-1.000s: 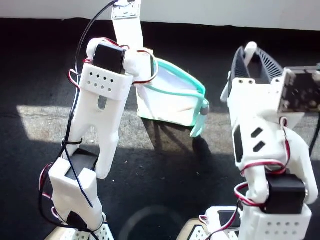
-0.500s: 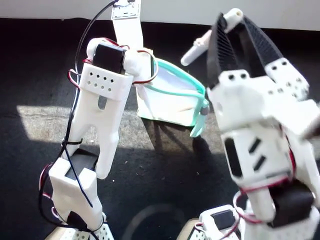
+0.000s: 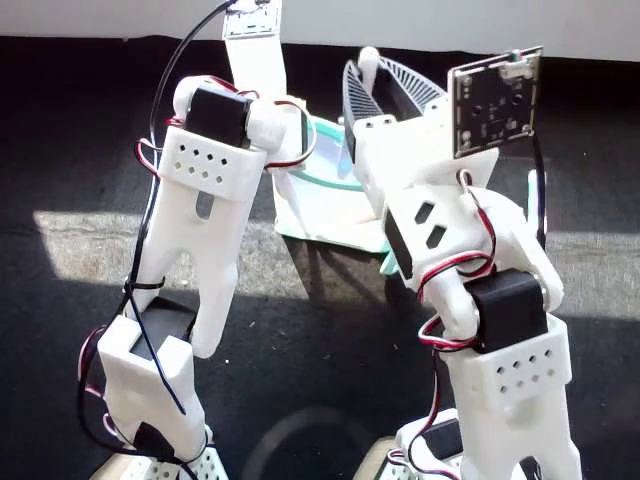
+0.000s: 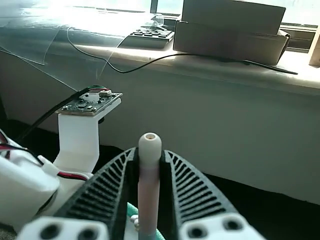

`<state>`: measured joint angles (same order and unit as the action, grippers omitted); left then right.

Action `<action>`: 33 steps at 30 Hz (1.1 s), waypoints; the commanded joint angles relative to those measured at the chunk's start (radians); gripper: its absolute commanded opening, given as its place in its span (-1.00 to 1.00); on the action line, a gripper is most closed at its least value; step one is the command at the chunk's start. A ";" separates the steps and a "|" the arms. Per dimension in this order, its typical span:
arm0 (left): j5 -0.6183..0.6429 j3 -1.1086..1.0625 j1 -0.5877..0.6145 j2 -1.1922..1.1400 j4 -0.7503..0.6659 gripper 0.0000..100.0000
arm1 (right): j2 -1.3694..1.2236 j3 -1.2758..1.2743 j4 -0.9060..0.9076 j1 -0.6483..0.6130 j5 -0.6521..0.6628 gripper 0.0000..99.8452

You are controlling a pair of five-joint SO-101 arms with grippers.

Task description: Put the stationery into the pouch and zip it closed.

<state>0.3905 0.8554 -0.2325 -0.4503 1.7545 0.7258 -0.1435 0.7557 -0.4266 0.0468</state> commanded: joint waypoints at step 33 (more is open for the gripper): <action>-0.012 -0.007 -0.004 -0.028 0.005 -0.98 | 0.012 0.193 0.185 0.070 0.012 -0.70</action>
<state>0.3905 0.8554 -0.2325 -0.4503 1.7545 0.7242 -0.0867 0.9214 -0.4173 0.0545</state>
